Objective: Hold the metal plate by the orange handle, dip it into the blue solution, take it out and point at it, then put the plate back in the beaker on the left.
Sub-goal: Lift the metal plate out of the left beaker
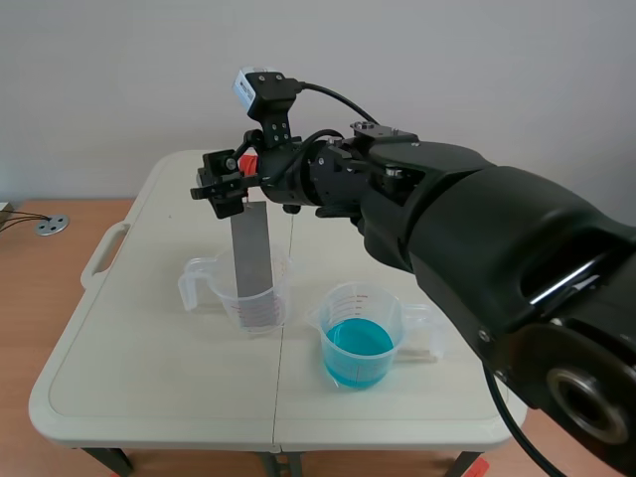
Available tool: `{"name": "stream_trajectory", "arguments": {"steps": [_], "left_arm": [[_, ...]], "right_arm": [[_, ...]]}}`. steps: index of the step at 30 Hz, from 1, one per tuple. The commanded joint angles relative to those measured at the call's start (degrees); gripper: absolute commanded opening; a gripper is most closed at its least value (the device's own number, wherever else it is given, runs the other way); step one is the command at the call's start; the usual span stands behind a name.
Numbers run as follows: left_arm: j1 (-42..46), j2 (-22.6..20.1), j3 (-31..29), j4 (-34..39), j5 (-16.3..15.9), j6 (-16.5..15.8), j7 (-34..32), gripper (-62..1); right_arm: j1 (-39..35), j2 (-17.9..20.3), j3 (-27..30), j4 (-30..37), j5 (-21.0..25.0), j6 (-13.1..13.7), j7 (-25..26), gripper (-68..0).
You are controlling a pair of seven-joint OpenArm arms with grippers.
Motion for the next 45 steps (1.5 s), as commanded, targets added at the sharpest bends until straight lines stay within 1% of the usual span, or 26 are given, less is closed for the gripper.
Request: {"name": "stream_trajectory", "arguments": {"steps": [1, 4, 12, 18, 22, 28, 33, 36, 40, 45], "left_arm": [[0.2, 0.1, 0.1, 0.5, -0.3, -0.2, -0.3, -57.7], [0.2, 0.1, 0.1, 0.5, -0.3, -0.2, -0.4, -57.7], [0.2, 0.1, 0.1, 0.5, -0.3, -0.2, -0.4, -57.7], [0.2, 0.1, 0.1, 0.5, -0.3, -0.1, -0.4, -57.7], [0.2, 0.1, 0.1, 0.5, -0.3, -0.2, -0.4, -57.7], [0.2, 0.1, 0.1, 0.5, -0.3, -0.2, -0.4, -57.7], [0.2, 0.1, 0.1, 0.5, -0.3, -0.2, -0.4, -57.7], [0.2, 0.1, 0.1, 0.5, -0.3, -0.2, -0.4, -57.7], [0.2, 0.1, 0.1, 0.5, -0.3, -0.2, -0.4, -57.7], [0.2, 0.1, 0.1, 0.5, -0.3, -0.2, -0.4, -57.7]], "right_arm": [[2.5, -0.2, -0.3, 1.1, 0.6, 0.2, 0.9, -35.2], [2.5, -0.2, -0.3, 1.1, 0.6, 0.2, 0.9, -40.3], [2.0, -0.2, -0.3, 1.1, 0.7, 0.2, 1.5, -50.4], [0.0, -0.2, -0.3, 1.1, 0.7, 0.2, 3.8, -57.7], [-1.9, -0.2, -0.3, 1.1, 0.7, 0.3, 6.6, -65.5], [-4.6, -0.2, -0.3, 1.1, 0.6, 0.8, 10.8, -66.2], [-5.4, 0.0, -0.3, 1.2, -0.7, 5.1, 15.1, -66.2], [-5.5, 0.0, -0.3, 1.2, -0.7, 7.0, 16.3, -66.2], [-5.5, 0.2, -0.3, 1.2, -0.7, 11.0, 18.3, -66.2], [-5.6, 1.0, -0.3, 1.3, -0.7, 13.9, 19.9, -66.2]]}}
